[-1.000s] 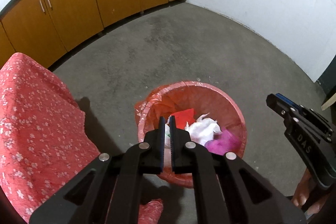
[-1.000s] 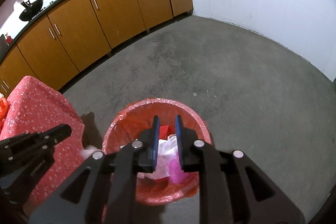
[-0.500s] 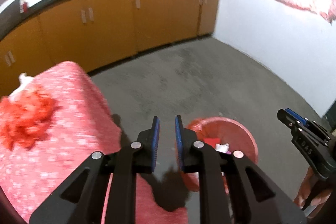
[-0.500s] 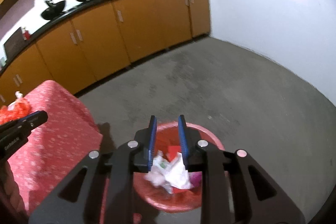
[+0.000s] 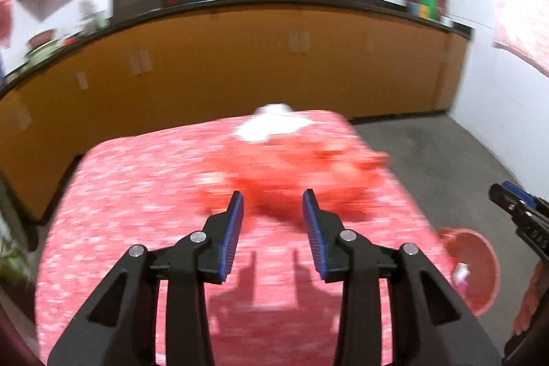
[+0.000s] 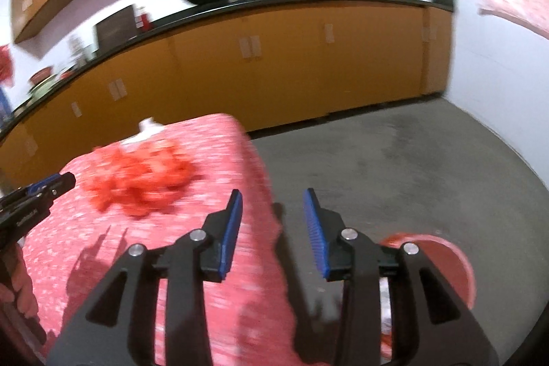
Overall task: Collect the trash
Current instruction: 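Move both grippers back to the red bags on the table, then grasp a red bag with the right gripper while the left grasps another red bag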
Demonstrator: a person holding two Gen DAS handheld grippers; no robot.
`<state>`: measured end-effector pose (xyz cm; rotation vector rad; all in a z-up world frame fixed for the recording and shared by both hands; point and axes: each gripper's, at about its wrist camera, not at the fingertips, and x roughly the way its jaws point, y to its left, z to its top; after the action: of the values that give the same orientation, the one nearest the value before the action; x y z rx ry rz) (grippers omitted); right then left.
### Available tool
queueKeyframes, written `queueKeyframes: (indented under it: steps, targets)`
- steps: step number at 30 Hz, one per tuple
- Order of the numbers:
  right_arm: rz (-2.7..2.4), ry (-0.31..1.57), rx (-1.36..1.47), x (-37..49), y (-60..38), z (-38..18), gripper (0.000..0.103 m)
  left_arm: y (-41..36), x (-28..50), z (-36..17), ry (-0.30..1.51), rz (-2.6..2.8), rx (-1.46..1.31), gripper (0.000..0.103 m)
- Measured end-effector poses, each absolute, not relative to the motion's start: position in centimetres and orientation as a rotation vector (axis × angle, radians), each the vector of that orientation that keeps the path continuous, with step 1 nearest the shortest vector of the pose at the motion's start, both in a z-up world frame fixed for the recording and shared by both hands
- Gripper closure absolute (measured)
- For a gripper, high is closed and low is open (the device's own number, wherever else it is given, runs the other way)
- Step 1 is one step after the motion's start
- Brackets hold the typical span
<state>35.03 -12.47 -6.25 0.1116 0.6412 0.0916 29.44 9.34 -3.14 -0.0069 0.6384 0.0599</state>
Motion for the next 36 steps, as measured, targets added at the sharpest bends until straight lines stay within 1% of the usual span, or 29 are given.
queueKeyframes:
  steps: [3, 5, 7, 8, 10, 16, 21, 22, 23, 25, 27, 28, 30, 36]
  targets:
    - [0.161, 0.651, 0.083, 36.4, -8.2, -6.3, 0.063, 13.5, 29.6, -3.9, 0.653, 0.132, -0.041, 0.066]
    - [0.206, 0.655, 0.054, 37.2, -5.6, -6.4, 0.056, 15.2, 29.1, -4.1, 0.66, 0.161, -0.059, 0.066]
    - [0.238, 0.65, 0.005, 38.0, -2.9, -6.4, 0.048, 17.0, 28.9, -4.7, 0.671, 0.188, -0.077, 0.066]
    - [0.249, 0.649, -0.01, 38.2, -2.2, -6.4, 0.046, 17.6, 28.8, -4.8, 0.674, 0.195, -0.084, 0.065]
    - [0.273, 0.65, -0.038, 39.2, -0.6, -6.3, 0.039, 18.4, 28.9, -5.2, 0.681, 0.21, -0.096, 0.063]
    - [0.324, 0.676, -0.131, 41.4, 3.3, -6.8, 0.031, 20.5, 28.8, -5.9, 0.697, 0.218, -0.12, 0.063]
    - [0.3, 0.72, -0.216, 42.2, 4.5, -8.3, 0.031, 20.8, 29.1, -6.1, 0.699, 0.211, -0.125, 0.063]
    - [0.295, 0.727, -0.222, 42.2, 4.3, -8.7, 0.033, 20.7, 29.2, -6.1, 0.698, 0.206, -0.124, 0.063]
    - [0.288, 0.737, -0.237, 42.2, 4.3, -9.0, 0.039, 20.6, 29.4, -6.1, 0.697, 0.202, -0.122, 0.063]
    - [0.284, 0.766, -0.259, 42.1, 4.4, -9.7, 0.079, 20.3, 29.7, -6.1, 0.698, 0.189, -0.12, 0.061]
    - [0.305, 0.777, -0.233, 41.4, 3.9, -9.7, 0.088, 19.8, 30.0, -6.1, 0.698, 0.172, -0.122, 0.057]
    - [0.31, 0.774, -0.219, 41.1, 3.6, -9.6, 0.091, 19.5, 30.1, -6.1, 0.697, 0.165, -0.123, 0.055]
    - [0.313, 0.764, -0.173, 40.1, 2.6, -9.2, 0.093, 18.7, 30.7, -6.1, 0.699, 0.145, -0.124, 0.054]
    - [0.295, 0.732, -0.064, 37.6, -0.7, -8.1, 0.093, 16.1, 33.2, -6.4, 0.724, 0.1, -0.126, 0.045]
